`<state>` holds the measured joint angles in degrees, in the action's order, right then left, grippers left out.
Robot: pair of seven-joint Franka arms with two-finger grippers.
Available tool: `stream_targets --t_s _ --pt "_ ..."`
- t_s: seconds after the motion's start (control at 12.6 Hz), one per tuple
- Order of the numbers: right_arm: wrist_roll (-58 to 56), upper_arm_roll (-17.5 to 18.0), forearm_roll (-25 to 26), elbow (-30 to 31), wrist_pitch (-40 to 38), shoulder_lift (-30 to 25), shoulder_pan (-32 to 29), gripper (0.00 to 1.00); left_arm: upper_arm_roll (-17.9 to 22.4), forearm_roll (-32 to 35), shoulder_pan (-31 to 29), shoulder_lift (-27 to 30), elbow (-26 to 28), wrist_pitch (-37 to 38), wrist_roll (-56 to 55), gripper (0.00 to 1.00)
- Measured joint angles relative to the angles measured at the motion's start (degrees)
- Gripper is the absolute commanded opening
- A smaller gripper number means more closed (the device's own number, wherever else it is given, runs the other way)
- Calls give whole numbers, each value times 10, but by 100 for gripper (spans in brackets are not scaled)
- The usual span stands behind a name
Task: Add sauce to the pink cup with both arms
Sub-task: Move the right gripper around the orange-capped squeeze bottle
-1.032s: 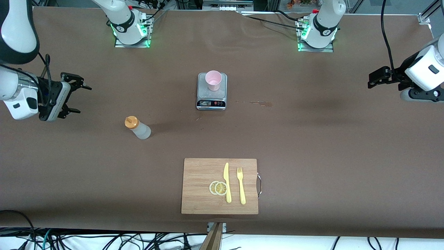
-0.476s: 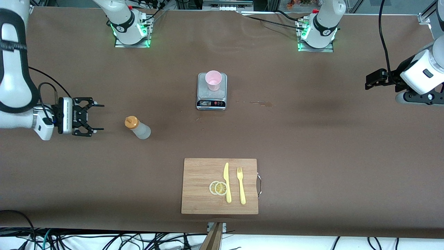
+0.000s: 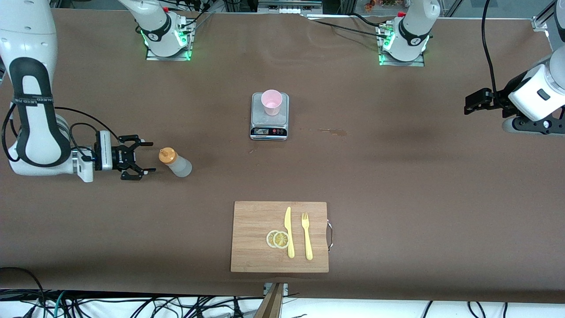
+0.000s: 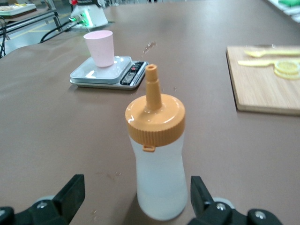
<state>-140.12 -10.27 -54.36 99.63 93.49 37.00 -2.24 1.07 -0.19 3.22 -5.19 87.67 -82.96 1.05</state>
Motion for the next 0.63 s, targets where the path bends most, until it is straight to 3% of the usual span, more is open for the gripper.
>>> stream_targets --t_s 0.63 --pt "-89 13 -104 0 -27 63 4 100 0 0 0 0 -1 0 1 100"
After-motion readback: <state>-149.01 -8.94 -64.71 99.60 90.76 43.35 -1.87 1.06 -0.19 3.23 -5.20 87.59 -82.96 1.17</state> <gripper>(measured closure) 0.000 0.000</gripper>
